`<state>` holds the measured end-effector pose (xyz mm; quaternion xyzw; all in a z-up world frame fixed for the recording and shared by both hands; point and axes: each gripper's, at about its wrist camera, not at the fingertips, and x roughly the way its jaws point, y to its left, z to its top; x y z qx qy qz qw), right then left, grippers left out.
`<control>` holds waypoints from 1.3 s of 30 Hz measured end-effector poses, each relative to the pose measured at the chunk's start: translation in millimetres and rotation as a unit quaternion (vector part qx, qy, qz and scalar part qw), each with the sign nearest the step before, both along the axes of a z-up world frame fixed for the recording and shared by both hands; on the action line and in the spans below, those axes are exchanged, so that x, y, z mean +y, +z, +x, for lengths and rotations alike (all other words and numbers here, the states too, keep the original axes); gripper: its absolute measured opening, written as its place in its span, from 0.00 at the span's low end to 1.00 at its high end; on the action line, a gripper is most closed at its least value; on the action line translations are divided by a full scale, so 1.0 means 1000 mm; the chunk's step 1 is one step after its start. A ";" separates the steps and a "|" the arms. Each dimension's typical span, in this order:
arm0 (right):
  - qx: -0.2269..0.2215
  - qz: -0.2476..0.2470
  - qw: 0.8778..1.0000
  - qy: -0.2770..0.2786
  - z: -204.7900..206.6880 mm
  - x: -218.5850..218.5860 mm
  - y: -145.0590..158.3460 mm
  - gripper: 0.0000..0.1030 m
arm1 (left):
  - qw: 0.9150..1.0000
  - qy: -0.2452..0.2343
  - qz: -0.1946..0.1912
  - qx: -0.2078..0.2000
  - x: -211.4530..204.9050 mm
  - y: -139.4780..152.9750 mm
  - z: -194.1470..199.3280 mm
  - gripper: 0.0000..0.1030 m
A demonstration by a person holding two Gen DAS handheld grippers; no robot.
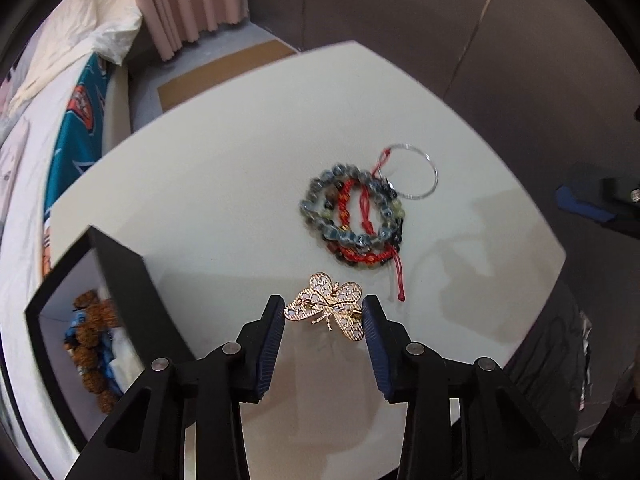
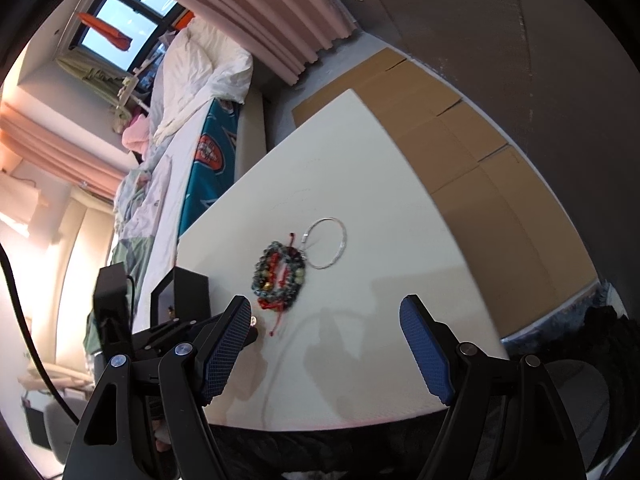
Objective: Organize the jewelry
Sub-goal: 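Carry the brooch into the black box with the left gripper while the right grasps the grey bead bracelets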
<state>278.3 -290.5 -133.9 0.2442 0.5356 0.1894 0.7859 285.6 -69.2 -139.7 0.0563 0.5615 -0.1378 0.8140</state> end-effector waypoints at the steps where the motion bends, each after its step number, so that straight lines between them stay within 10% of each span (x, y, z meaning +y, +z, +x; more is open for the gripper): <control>1: -0.001 -0.001 1.000 0.005 0.002 0.005 0.001 0.75 | 1.000 0.004 -0.002 -0.006 0.004 0.005 -0.001 0.40; 9: -0.007 -0.001 0.997 0.073 0.020 0.058 0.006 0.74 | 0.998 0.041 -0.026 -0.040 0.035 0.037 -0.016 0.40; 15: 0.013 0.007 0.992 0.122 0.036 0.097 -0.004 0.45 | 0.995 0.070 -0.029 -0.061 0.063 0.056 -0.024 0.40; 39: -0.004 -0.194 0.961 0.196 0.043 0.155 -0.021 0.10 | 0.981 0.161 -0.060 -0.093 0.144 0.078 -0.057 0.40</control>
